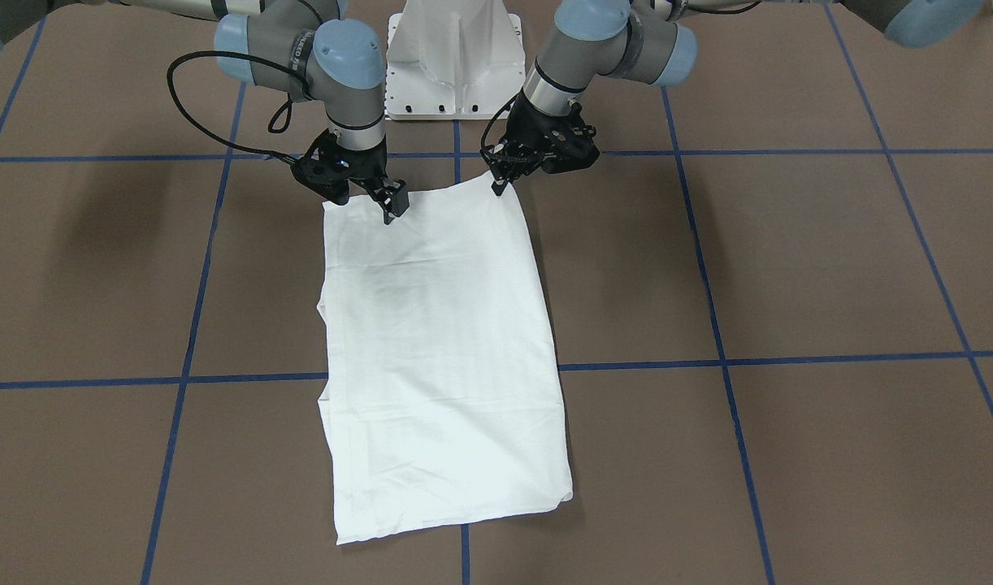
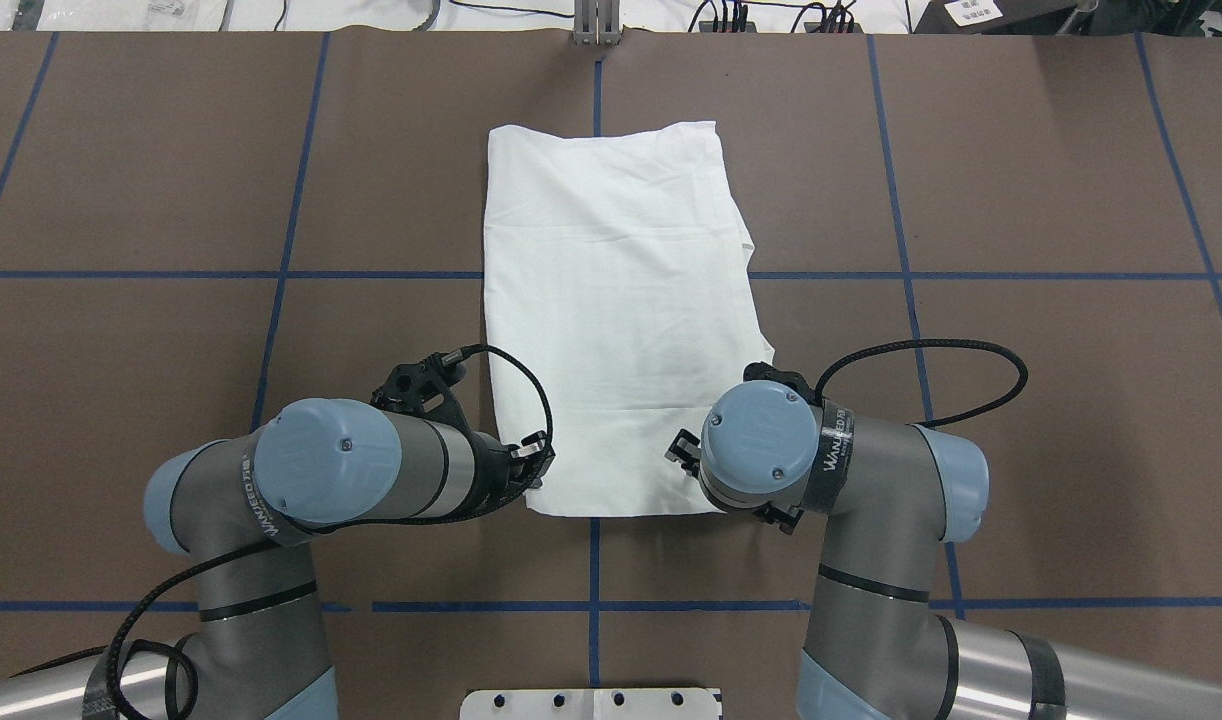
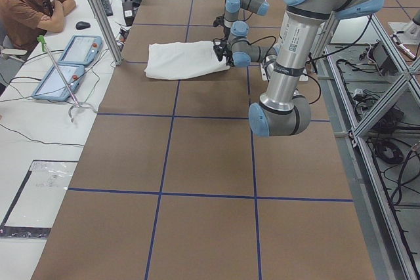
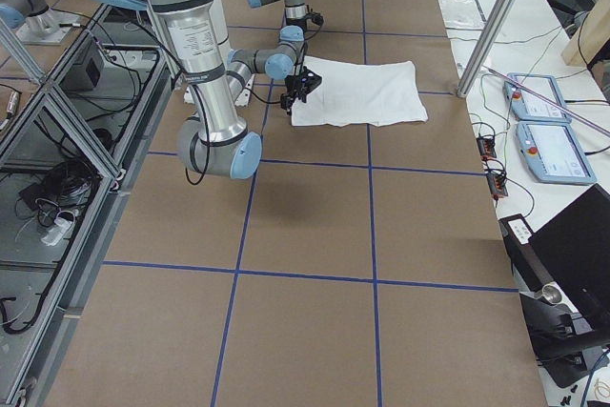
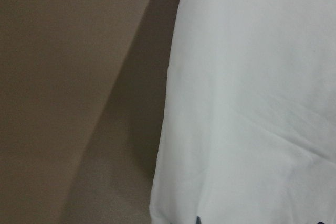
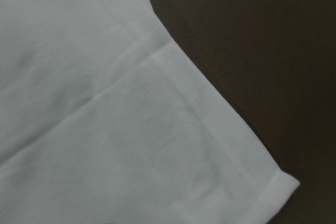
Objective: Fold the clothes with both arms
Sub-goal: 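Grasp the shirt's two near corners with the left and right grippers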
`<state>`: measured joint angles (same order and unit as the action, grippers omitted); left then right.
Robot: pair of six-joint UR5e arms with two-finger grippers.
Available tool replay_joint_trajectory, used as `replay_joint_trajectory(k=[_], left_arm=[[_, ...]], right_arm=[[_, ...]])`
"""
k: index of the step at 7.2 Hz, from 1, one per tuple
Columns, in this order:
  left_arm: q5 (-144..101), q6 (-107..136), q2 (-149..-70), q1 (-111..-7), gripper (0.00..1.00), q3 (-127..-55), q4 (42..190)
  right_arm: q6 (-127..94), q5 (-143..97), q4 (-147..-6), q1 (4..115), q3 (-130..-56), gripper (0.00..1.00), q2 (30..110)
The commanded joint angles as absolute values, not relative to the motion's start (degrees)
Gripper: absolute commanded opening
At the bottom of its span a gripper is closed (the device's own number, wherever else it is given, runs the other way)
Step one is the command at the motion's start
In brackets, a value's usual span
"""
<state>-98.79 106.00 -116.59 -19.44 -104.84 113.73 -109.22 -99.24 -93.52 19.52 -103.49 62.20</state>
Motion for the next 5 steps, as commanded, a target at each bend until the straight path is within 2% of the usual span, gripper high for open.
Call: replay_joint_trajectory(k=[1, 2, 3, 4, 5], left_arm=[[-98.8, 106.0, -116.5, -19.5, 0.00, -104.9, 113.7], [-98.8, 106.0, -116.5, -19.5, 0.00, -104.9, 113.7], [-98.8, 106.0, -116.5, -19.5, 0.00, -105.0, 113.7], [-98.8, 106.0, -116.5, -19.5, 0.00, -105.1, 113.7], [-98.8, 106.0, -116.5, -19.6, 0.00, -105.1, 113.6]], right_arm=[[-109.2, -99.1, -93.5, 19.3, -103.4, 0.99, 62.2], [-109.2, -99.1, -93.5, 19.4, -103.4, 0.82, 62.2], [-109.2, -99.2, -93.5, 19.4, -103.4, 0.61, 62.2], [-109.0, -99.3, -93.5, 19.4, -103.4, 0.32, 62.2], [-108.8, -99.3, -93.5, 19.4, -103.5, 0.10, 62.2]])
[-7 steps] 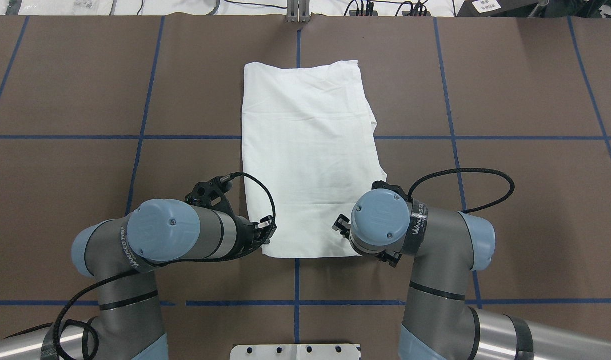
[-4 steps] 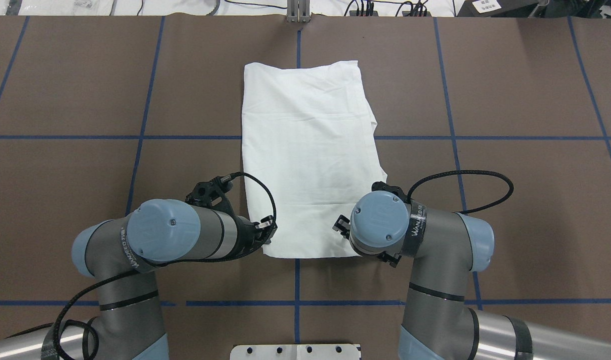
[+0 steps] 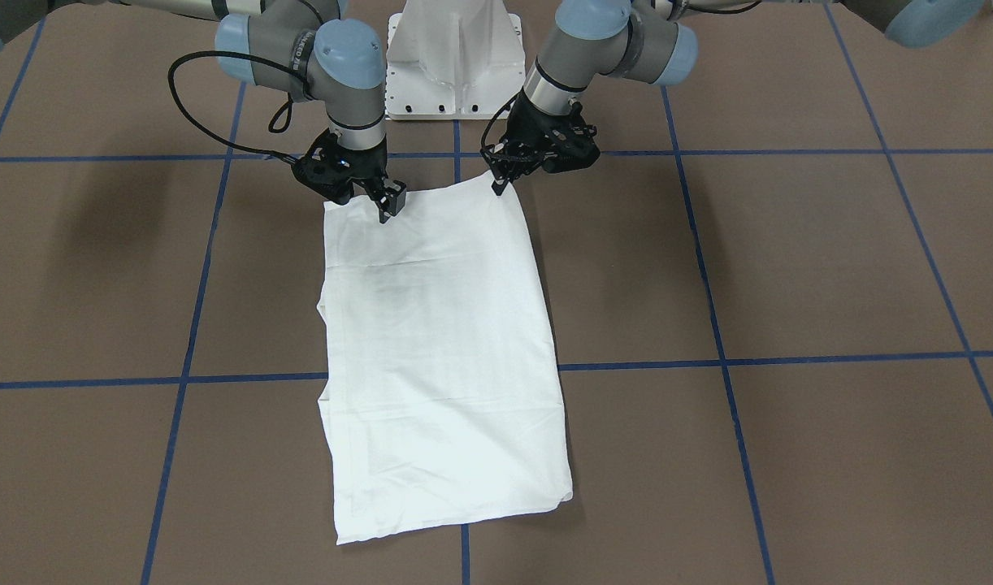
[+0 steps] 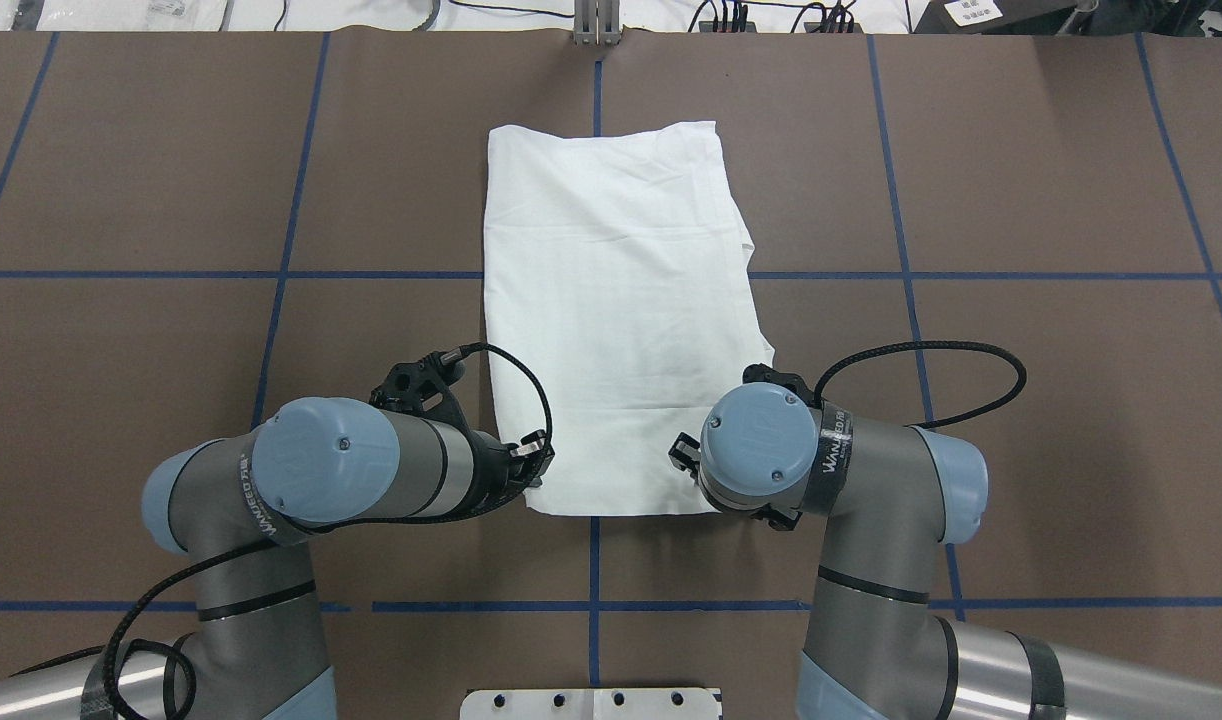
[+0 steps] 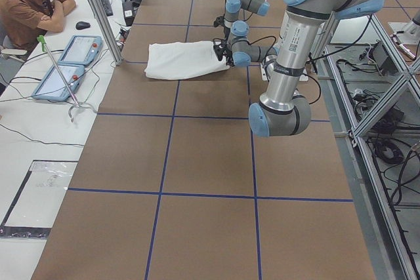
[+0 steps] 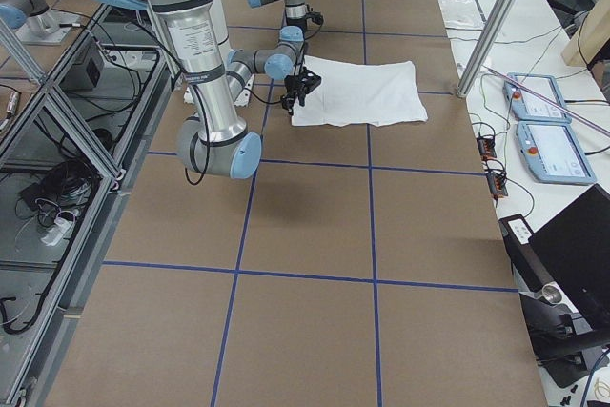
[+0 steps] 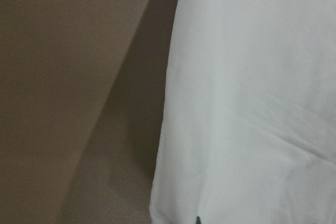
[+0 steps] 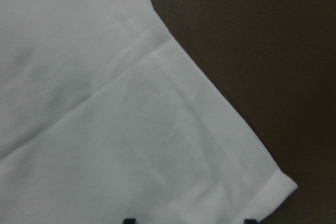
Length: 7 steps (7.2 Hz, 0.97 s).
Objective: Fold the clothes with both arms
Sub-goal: 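Grasp the shirt's two near corners with the left and right grippers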
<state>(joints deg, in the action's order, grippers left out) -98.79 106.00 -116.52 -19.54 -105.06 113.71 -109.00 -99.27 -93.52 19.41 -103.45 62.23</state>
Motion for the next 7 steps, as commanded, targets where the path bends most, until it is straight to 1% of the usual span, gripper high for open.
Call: replay_joint_trajectory(k=[1, 3, 4, 5, 6, 7], left_arm=[[-98.8, 106.0, -116.5, -19.9, 0.00, -105.1, 113.6], [-98.8, 106.0, -116.6, -20.0, 0.00, -105.1, 113.6], [-98.8, 106.0, -116.6, -20.0, 0.00, -105.1, 113.6], [-98.8, 106.0, -116.6, -20.0, 0.00, -105.1, 113.7], [-98.8, 106.0, -116.6, -20.0, 0.00, -105.1, 113.6], [-98.8, 106.0, -116.6, -19.9, 0.00, -105.1, 113.6]], right_arm=[[-108.8, -99.4, -93.5, 19.4, -103.5, 0.04, 62.2], [-108.9, -99.6, -91.5, 19.5, -103.5, 0.07, 62.3], [-108.9, -99.6, -91.5, 19.5, -103.5, 0.04, 62.4], [-108.9, -99.7, -91.5, 19.5, -103.5, 0.24, 62.4], [-109.0, -99.7, -91.5, 19.5, -103.5, 0.47, 62.3], [-109.1, -99.7, -91.5, 19.5, -103.5, 0.73, 62.2]])
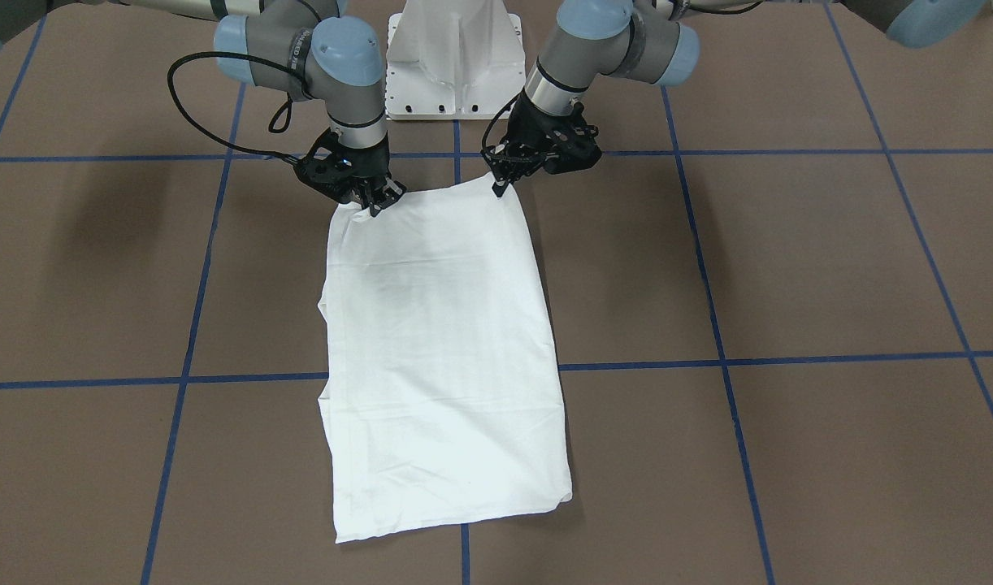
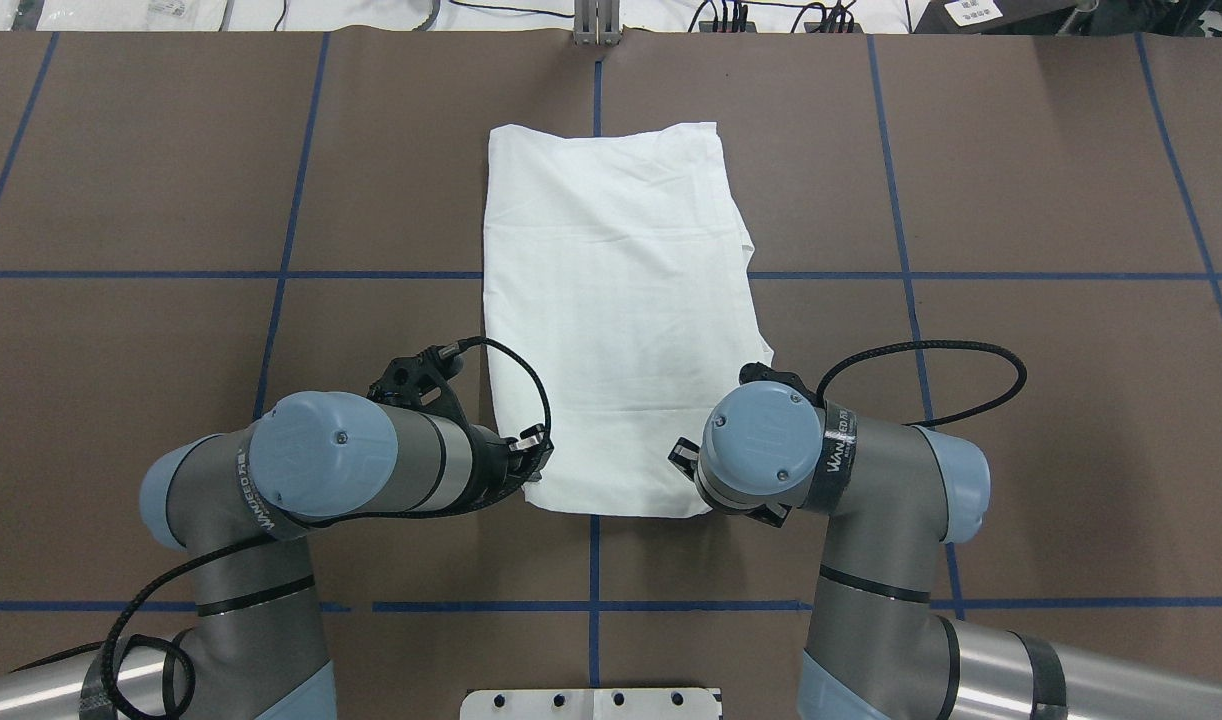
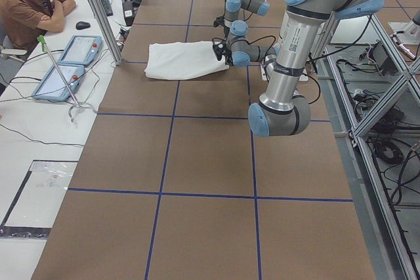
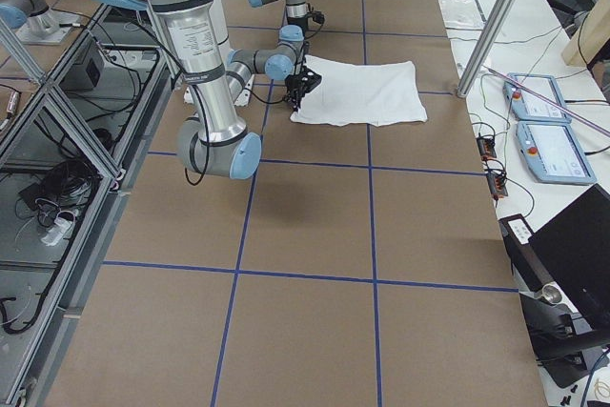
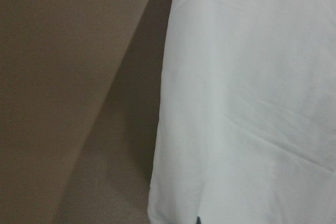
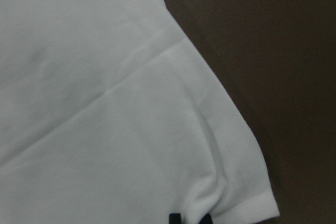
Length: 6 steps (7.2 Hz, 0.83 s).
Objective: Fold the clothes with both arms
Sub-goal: 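Grasp the shirt's two near corners with the left and right grippers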
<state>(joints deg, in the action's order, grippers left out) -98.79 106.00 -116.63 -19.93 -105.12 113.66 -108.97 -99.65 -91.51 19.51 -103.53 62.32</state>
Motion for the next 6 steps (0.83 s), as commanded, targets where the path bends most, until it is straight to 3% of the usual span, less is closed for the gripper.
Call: replay_joint_trajectory(k=[1, 6], left_arm=[[-98.8, 106.0, -116.6, -20.0, 0.00, -105.1, 113.6], [-98.8, 106.0, -116.8, -20.0, 0.00, -105.1, 113.6]], right_arm=[[-109.1, -99.6, -91.5, 19.6, -103.8, 1.00, 62.2], [-109.5, -99.7, -91.5, 19.7, -103.7, 1.00, 62.1]])
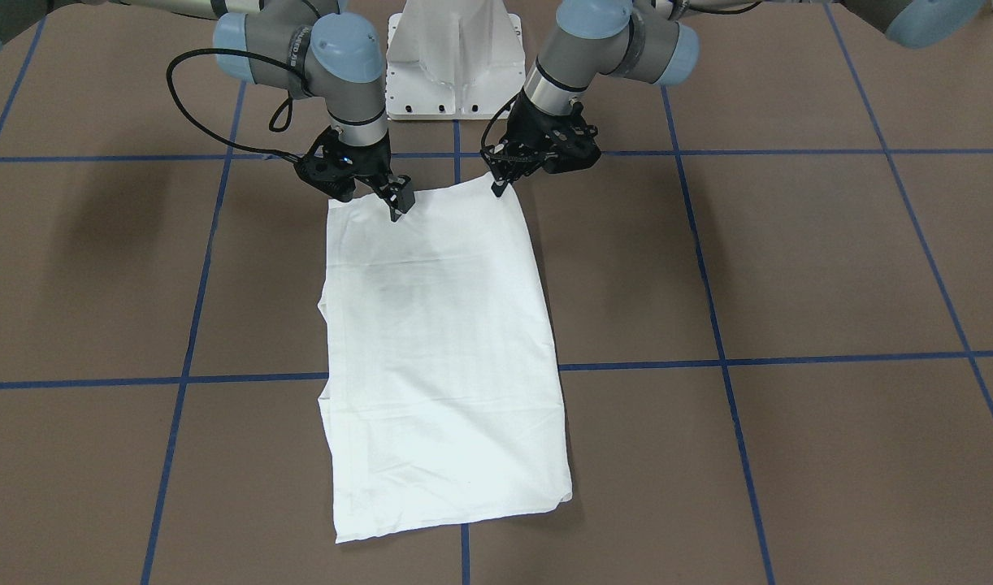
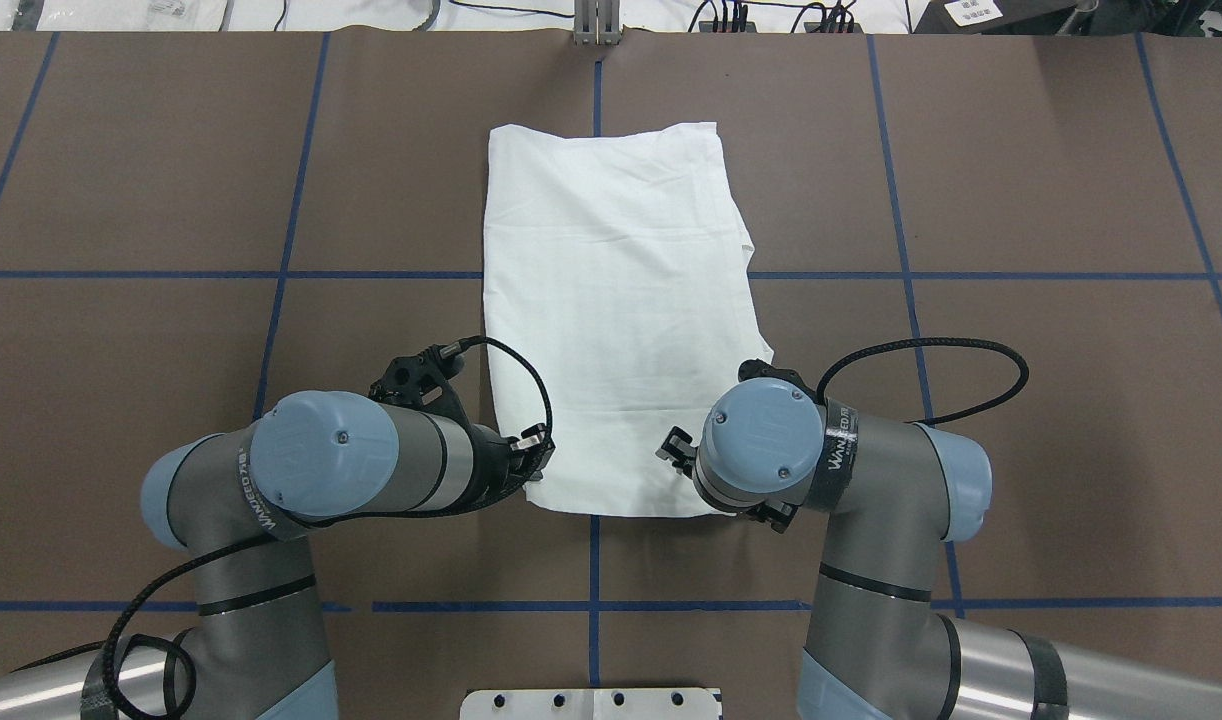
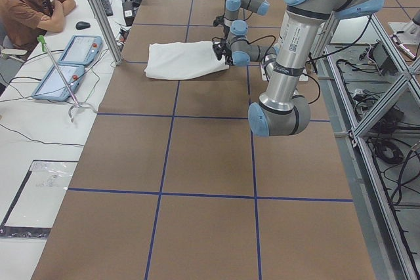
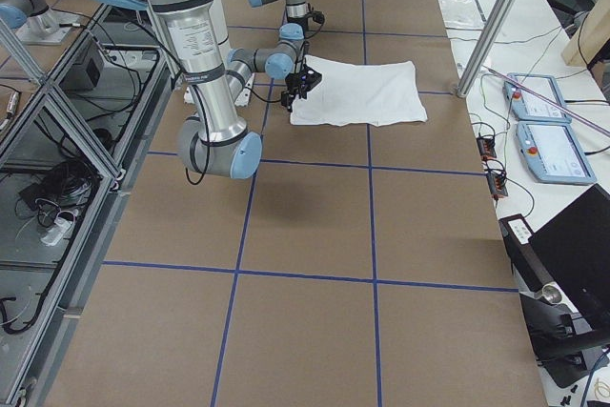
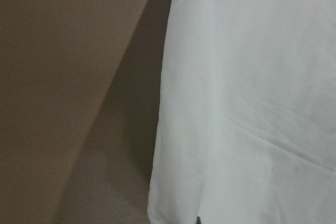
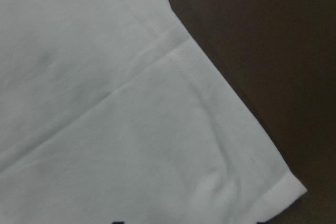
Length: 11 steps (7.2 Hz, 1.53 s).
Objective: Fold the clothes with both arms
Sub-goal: 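Grasp the shirt's two near corners with the left and right grippers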
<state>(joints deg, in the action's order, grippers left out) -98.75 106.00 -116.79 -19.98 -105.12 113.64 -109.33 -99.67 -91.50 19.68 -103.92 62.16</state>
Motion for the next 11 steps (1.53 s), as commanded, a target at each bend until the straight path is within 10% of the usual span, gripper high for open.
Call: replay_joint_trajectory(k=[1, 6, 9, 11], left_arm=[[-98.8, 106.0, -116.8, -20.0, 0.00, -105.2, 113.6], [-98.7, 106.0, -116.9, -20.0, 0.00, -105.1, 113.7], [-98.6, 106.0, -116.9, -20.0, 0.00, -105.1, 113.7], [-98.6, 106.0, -116.8, -20.0, 0.00, -105.1, 113.7]], right_arm=[[-109.6, -99.6, -91.5, 19.3, -103.4, 1.00, 62.3], [-109.4, -99.7, -91.5, 19.3, -103.4, 0.99, 62.6], [-109.4, -99.6, -91.6, 19.3, -103.4, 0.69, 62.7], [-109.1, -99.7, -91.6, 19.2, -103.3, 0.26, 62.5]])
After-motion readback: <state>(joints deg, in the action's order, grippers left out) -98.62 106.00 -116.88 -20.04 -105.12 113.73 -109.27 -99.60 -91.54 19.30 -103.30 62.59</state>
